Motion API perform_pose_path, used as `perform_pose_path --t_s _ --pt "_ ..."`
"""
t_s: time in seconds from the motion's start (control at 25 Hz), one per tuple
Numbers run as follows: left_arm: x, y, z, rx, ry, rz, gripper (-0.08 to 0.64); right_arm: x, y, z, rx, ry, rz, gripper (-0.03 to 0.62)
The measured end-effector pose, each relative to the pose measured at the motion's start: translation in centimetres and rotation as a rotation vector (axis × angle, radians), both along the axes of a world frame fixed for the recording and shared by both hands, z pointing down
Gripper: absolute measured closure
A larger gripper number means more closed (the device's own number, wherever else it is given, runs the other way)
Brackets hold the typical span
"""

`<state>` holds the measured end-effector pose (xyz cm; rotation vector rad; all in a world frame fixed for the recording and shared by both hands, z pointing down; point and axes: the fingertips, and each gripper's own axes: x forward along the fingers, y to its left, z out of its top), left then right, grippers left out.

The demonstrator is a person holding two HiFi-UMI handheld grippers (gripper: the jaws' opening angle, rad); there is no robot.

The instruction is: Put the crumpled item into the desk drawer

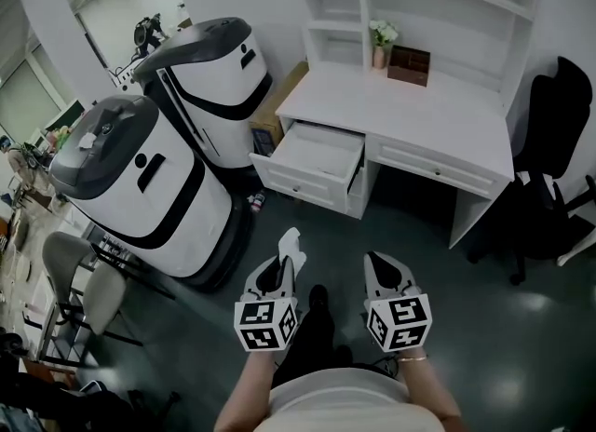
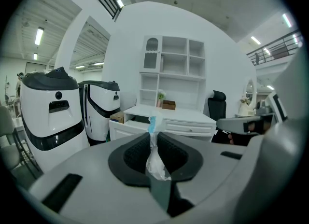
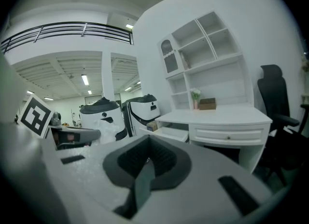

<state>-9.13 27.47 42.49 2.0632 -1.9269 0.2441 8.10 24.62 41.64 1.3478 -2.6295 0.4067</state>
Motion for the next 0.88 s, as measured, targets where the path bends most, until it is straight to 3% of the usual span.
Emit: perform_pose_path --t_s 0.88 --pt "-7.3 -19.0 1.2 -0.018 0.042 0.038 0.52 -6.4 -17.8 0.5 -0.037 0.033 0.066 0.589"
